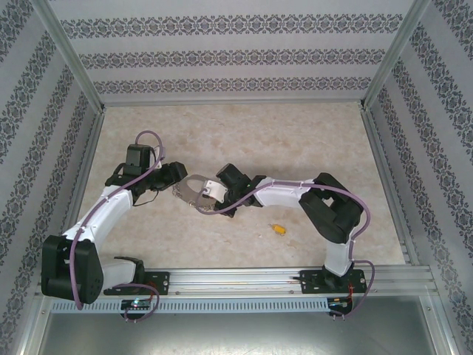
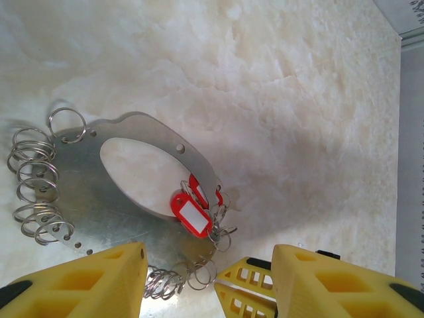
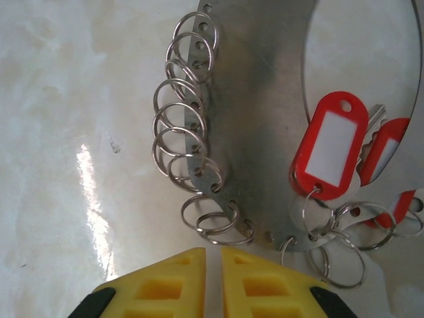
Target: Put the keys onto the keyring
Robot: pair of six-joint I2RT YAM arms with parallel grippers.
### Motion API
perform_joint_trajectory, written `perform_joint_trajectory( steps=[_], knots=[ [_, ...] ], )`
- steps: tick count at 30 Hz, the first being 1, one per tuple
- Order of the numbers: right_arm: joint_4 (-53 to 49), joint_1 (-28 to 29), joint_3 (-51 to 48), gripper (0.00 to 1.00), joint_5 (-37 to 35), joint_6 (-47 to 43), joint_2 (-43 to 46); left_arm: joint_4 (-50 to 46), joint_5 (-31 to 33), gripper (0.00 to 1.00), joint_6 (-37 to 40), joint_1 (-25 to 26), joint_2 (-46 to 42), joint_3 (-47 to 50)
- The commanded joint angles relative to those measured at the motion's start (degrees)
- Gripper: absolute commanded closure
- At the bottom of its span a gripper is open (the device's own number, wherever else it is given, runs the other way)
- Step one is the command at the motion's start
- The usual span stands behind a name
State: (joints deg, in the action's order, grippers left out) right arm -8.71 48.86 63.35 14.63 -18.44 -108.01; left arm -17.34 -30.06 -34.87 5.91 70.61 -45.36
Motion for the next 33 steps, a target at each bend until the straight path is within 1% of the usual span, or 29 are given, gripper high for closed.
perform_joint_trajectory(
  steps=[1, 13, 17, 21, 29, 33],
  knots=[
    [-1.74, -0.52, 1.51, 0.88, -1.61, -2.21, -0.98, 0.25, -1.42, 0.47, 0.99, -0.99, -0.55, 0.46],
    [-3.99, -0.60, 2.79, 0.93, -4.78, -4.93, -3.34, 0.93, -2.55, 0.48, 0.82, -1.78, -0.40, 0.74],
    [-4.02, -0.61, 2.94, 0.95, -5.61, -5.15, -3.88, 0.90, -2.65, 0.48, 0.86, -1.87, -0.76, 0.84],
    [-3.52, -0.58, 3.03, 1.00, -5.57, -5.11, -3.96, 0.82, -2.69, 0.48, 0.81, -2.08, -0.79, 0.97],
    [-2.58, -0.65, 2.25, 1.00, -5.93, -5.45, -2.67, 0.75, -2.71, 0.48, 0.87, -2.23, -1.25, 1.12],
    [-2.04, -0.61, 2.33, 1.00, -7.47, -5.59, -2.38, 0.82, -2.68, 0.48, 0.77, -2.22, -1.60, 1.21]
  ],
)
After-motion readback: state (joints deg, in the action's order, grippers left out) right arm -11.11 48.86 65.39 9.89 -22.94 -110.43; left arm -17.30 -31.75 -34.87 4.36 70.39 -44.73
